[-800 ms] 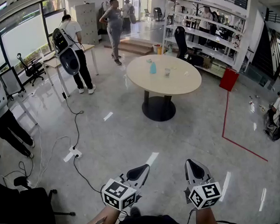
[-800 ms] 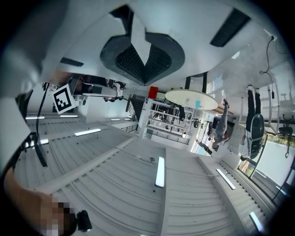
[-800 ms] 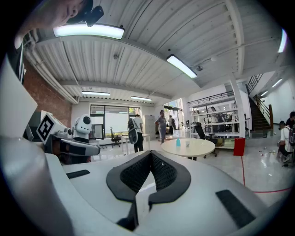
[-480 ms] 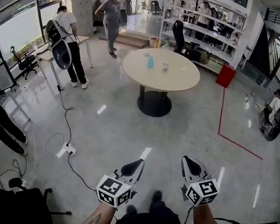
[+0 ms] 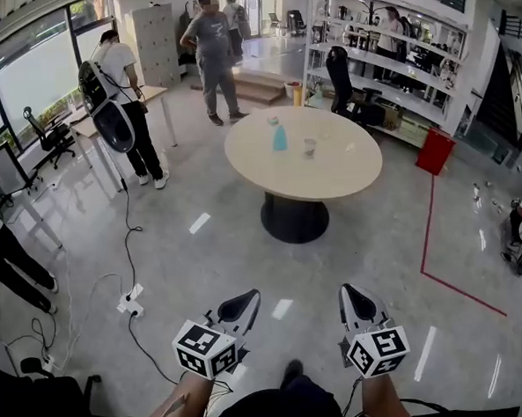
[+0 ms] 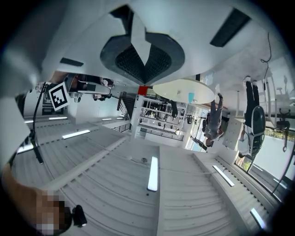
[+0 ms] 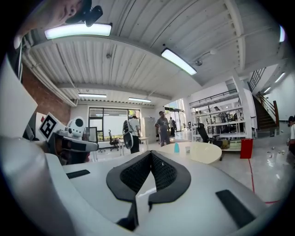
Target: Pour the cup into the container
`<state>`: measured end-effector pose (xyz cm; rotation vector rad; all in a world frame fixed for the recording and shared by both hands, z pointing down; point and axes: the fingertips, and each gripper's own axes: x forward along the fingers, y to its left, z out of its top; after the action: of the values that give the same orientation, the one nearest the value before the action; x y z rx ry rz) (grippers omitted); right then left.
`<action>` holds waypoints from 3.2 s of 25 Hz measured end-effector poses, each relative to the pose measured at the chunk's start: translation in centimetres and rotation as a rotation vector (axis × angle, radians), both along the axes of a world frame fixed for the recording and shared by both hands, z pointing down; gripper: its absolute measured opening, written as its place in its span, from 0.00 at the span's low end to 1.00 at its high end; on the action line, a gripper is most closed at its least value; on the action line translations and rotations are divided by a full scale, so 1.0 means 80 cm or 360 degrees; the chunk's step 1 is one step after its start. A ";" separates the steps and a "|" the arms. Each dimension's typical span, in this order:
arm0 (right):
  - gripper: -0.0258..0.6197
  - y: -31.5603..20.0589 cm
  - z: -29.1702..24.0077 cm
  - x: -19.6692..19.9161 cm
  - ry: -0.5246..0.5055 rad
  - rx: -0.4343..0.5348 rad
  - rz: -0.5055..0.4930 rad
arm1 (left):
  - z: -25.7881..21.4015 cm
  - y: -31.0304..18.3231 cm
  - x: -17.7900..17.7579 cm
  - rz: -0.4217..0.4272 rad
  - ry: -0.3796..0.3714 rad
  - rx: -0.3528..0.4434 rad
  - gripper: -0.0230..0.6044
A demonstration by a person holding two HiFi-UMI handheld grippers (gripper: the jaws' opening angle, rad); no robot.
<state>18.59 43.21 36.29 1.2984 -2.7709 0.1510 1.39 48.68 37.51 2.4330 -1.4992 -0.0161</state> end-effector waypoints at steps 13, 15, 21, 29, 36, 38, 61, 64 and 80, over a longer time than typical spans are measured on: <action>0.04 -0.225 0.000 0.018 0.0018 0.0003 -0.0095 | -0.005 -0.220 0.037 -0.0008 -0.0043 -0.0037 0.02; 0.04 -0.269 0.007 0.010 0.0007 -0.0004 -0.0081 | 0.004 -0.265 0.031 0.0002 -0.0040 -0.0046 0.02; 0.04 -0.385 0.015 -0.031 0.0034 0.0030 -0.0052 | 0.011 -0.392 -0.009 0.0049 -0.0024 0.0035 0.02; 0.04 -0.556 -0.008 -0.100 0.0037 0.0061 0.0058 | -0.012 -0.563 -0.084 0.0193 -0.0005 0.0092 0.02; 0.04 -0.713 0.007 -0.129 0.0070 0.0016 0.0087 | 0.018 -0.716 -0.116 0.0143 0.0001 -0.0022 0.02; 0.05 -0.770 0.022 -0.130 0.0043 -0.0002 0.0054 | 0.030 -0.773 -0.121 0.0082 0.0008 -0.0052 0.02; 0.58 -1.001 0.252 -0.181 0.0220 -0.0468 -0.0025 | 0.175 -1.006 -0.169 0.0057 -0.0126 -0.0312 0.02; 0.58 -1.003 0.293 -0.182 0.0252 -0.0520 -0.0016 | 0.216 -1.013 -0.172 0.0088 -0.0157 -0.0346 0.02; 0.58 -1.036 0.392 -0.195 0.0379 -0.0593 0.0018 | 0.348 -1.026 -0.160 0.0169 -0.0213 -0.0589 0.02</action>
<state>2.99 -39.67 67.62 1.1511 -2.3910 0.4567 -11.39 -33.36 65.32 2.2418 -1.2857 0.4156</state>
